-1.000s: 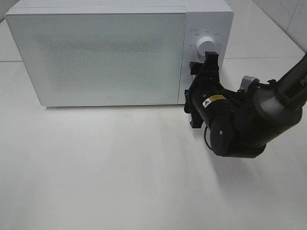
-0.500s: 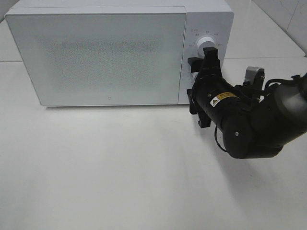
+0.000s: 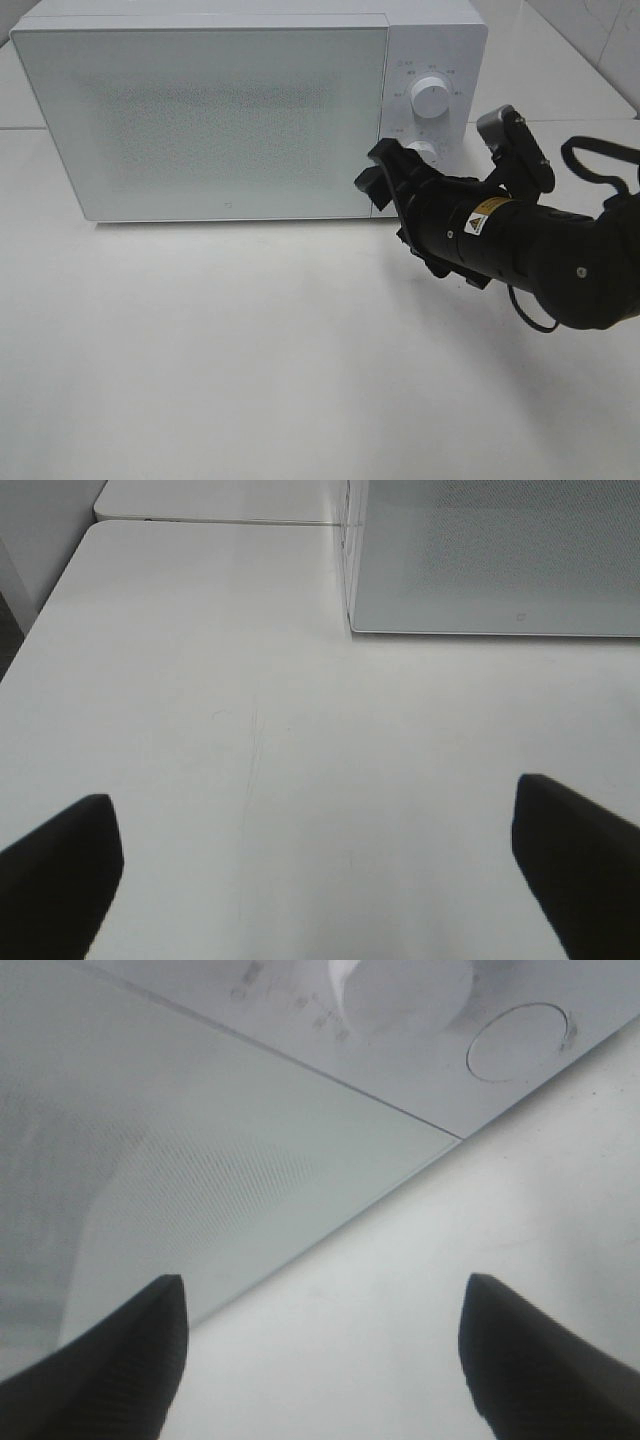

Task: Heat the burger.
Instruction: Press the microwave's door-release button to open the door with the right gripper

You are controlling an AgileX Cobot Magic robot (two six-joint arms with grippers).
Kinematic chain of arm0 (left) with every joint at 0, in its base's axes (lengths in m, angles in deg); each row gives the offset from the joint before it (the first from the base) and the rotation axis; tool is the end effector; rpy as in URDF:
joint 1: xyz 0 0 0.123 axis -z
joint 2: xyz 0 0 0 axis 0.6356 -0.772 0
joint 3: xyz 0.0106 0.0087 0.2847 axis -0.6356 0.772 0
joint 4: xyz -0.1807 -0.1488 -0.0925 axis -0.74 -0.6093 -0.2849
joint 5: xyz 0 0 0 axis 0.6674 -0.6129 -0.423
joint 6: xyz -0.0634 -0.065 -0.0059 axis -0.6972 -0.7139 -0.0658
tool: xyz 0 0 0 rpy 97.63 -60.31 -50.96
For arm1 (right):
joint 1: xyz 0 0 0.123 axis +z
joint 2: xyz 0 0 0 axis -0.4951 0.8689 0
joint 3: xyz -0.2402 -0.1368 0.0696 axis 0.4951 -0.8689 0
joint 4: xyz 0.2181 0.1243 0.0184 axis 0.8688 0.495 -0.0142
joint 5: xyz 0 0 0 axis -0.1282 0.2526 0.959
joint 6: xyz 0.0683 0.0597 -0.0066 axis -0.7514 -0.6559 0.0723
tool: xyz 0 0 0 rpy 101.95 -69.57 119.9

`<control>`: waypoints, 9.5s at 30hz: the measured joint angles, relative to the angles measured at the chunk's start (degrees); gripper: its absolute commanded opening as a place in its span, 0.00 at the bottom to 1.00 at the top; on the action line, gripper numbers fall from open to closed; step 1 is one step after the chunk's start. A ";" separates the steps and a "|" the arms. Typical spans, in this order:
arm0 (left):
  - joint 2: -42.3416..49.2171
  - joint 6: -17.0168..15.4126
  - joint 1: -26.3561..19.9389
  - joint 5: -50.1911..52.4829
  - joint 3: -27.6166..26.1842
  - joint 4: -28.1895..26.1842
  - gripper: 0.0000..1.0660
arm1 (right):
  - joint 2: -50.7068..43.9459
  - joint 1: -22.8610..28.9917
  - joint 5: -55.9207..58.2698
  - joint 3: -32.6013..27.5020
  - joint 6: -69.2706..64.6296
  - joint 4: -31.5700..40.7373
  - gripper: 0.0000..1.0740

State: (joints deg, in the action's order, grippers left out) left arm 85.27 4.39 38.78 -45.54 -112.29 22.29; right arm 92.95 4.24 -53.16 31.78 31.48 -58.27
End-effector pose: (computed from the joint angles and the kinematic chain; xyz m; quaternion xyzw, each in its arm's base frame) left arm -0.0053 -0.0055 0.2797 -0.0039 0.8456 -0.0308 0.5328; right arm 0.2611 0.1566 0.1512 0.2753 0.7789 0.3815 0.4147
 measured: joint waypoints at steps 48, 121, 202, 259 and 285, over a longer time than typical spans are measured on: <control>0.00 0.00 0.00 0.00 0.00 0.00 0.92 | -46.01 -0.80 84.86 5.96 51.39 -9.91 0.68; 0.00 0.00 0.00 0.00 0.00 0.00 0.92 | -99.52 -27.96 100.61 -3.27 51.05 -10.37 0.67; 0.00 0.00 0.00 0.00 0.00 0.00 0.92 | -30.08 -26.99 9.74 -15.07 53.40 -9.28 0.67; 0.00 0.00 0.00 0.00 0.00 0.00 0.92 | -0.11 14.27 -19.31 -6.13 37.07 37.87 0.67; 0.00 0.00 0.00 0.00 0.00 0.00 0.92 | 0.11 14.27 -19.25 -6.13 -11.29 41.02 0.00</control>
State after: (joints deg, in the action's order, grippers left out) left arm 85.27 4.39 38.78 -45.54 -112.29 22.29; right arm 93.06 18.51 -72.41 25.65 20.20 -17.24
